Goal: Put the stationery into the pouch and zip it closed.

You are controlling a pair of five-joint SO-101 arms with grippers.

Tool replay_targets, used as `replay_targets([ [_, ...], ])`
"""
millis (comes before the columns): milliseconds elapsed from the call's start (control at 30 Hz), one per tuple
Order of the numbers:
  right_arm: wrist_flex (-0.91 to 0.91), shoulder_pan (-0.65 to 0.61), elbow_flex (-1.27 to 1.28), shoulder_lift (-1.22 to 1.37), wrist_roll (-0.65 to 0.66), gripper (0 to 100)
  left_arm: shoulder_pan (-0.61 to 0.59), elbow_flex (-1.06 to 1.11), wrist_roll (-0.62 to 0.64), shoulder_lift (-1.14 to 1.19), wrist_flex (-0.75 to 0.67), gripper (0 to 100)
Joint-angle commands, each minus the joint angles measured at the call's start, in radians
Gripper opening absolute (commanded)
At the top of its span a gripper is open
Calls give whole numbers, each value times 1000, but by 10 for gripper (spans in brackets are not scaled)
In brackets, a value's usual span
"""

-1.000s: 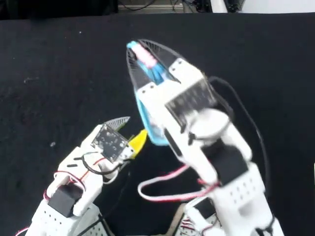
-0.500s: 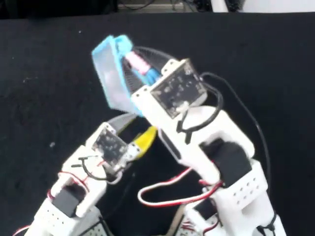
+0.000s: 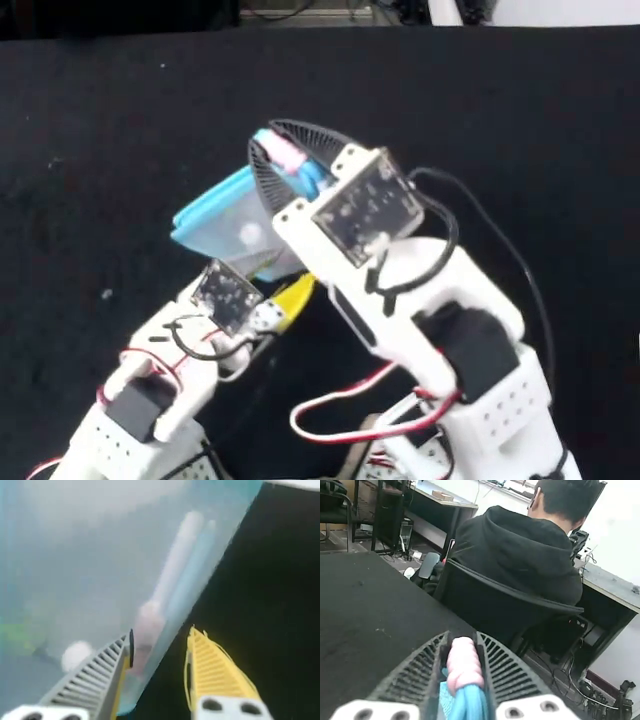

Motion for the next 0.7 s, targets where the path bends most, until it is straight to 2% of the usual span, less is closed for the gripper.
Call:
replay_targets([
  [0, 3, -20, 16, -99, -3, 11, -128, -173, 11, -9, 176, 190],
  [133, 107, -20, 82, -213, -3, 11, -274, -274, 11, -9, 235, 191],
  [233, 160, -20, 147, -297, -3, 11, -340, -340, 11, -9, 236, 191],
  [333, 172, -20, 203, -387, -3, 11, -358, -406, 3, -8, 227, 192],
  [533, 172, -20, 271, -545, -3, 11, -352, -509, -143, 2, 216, 192],
  [667, 173, -20, 306, -596, -3, 11, -358, -515, -144, 3, 181, 192],
])
